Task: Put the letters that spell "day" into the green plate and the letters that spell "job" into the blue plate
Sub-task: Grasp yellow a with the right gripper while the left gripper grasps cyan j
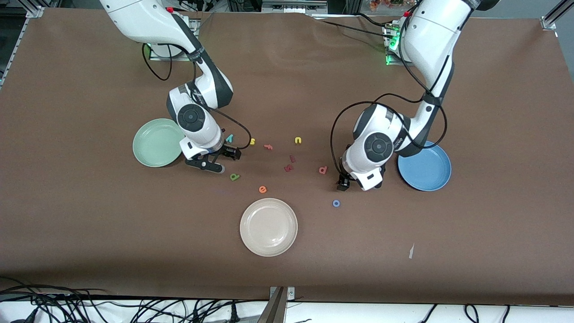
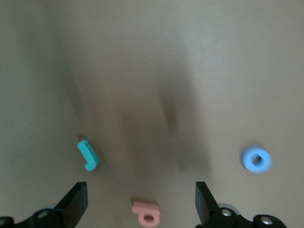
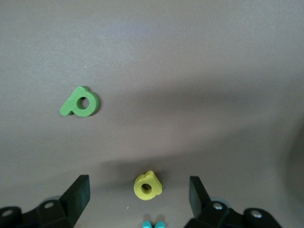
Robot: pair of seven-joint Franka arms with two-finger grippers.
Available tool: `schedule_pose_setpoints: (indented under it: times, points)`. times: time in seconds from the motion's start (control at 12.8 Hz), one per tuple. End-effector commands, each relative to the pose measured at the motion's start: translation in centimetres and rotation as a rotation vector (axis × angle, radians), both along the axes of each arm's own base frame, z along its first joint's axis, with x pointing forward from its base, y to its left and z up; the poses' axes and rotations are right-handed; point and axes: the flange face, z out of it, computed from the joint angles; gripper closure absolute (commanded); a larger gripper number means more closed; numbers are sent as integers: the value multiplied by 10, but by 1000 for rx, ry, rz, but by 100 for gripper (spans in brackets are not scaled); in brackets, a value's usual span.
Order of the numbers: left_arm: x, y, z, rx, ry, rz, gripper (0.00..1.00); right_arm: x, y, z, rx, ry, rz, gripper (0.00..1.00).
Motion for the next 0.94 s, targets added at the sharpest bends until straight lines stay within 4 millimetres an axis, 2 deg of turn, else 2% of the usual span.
schedule_pose_setpoints:
  times: [0.0,0.23,0.39,0.47,0.62,0.78,0.86]
  points:
    - [-15,2,-7,92,-16,94,0,-4,5,-11,-1,1,-10,20]
    - [-36,3,-27,109,-18,156,0,-9,10,-15,-3,4,-18,24]
    - [-42,8,-28,117,-9,174,0,-14,8,-21,-8,10,-19,24]
    - [-43,8,-28,119,-6,174,4,-16,7,-25,-4,3,-21,24]
    - [-43,10,-29,121,-3,196,19,-28,0,-37,9,-19,-20,27]
    - [-42,11,-29,125,-2,227,41,-27,1,-33,13,-26,-22,46]
    - [-42,12,-29,126,-2,234,41,-27,1,-33,12,-26,-20,55]
